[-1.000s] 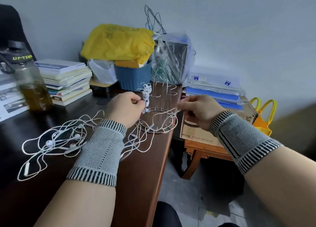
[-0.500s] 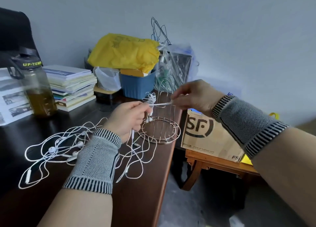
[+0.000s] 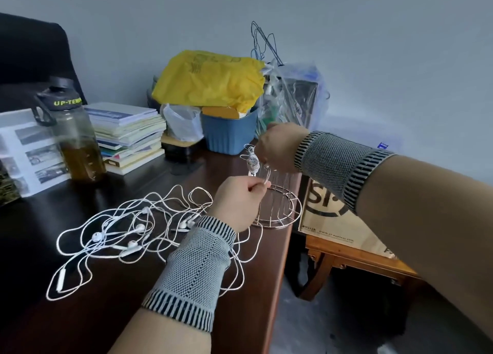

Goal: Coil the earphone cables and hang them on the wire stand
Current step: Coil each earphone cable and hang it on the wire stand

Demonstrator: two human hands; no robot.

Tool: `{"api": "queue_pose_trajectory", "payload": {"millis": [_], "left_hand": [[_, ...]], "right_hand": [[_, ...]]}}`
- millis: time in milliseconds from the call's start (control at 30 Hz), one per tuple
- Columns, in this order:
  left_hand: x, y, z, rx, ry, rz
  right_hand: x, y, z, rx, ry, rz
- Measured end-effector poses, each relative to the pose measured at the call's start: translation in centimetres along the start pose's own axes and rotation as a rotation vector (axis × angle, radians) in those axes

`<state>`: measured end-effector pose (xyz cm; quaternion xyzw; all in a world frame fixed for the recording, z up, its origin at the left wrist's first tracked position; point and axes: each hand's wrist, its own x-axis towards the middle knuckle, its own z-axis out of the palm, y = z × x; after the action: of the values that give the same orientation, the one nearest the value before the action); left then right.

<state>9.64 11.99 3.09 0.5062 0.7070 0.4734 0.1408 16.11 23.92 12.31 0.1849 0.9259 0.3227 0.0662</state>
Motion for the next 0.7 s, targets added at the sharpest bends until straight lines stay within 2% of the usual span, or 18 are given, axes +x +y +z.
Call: {"api": "queue_pose_trajectory", "payload": {"millis": [167, 300, 400, 533, 700], "left_hand": [[-0.2, 0.0, -0.1, -0.005, -0.011, -0.001], [-0.3, -0.1, 0.1, -0.026, -0.039, -0.002], [-0.2, 0.0, 0.3, -0.036, -0.046, 0.013], [-0.2, -0.3, 1.0, -0.027, -0.036, -0.005], [0.0, -0.9, 1.2, -0.017, -0.038, -0.047]], "right_hand": [[0.3, 0.8, 1.1, 0.012, 0.038, 0.002], [-2.0, 1.1, 1.1, 0.360, 0.303, 0.186], [-4.4, -0.2, 1.9, 0.578, 0.424, 0.303], [-5.1, -2.0, 3.6, 0.654, 0.349, 0.264], [-3.3, -1.5, 5.6, 0.665, 0.366, 0.303]]}}
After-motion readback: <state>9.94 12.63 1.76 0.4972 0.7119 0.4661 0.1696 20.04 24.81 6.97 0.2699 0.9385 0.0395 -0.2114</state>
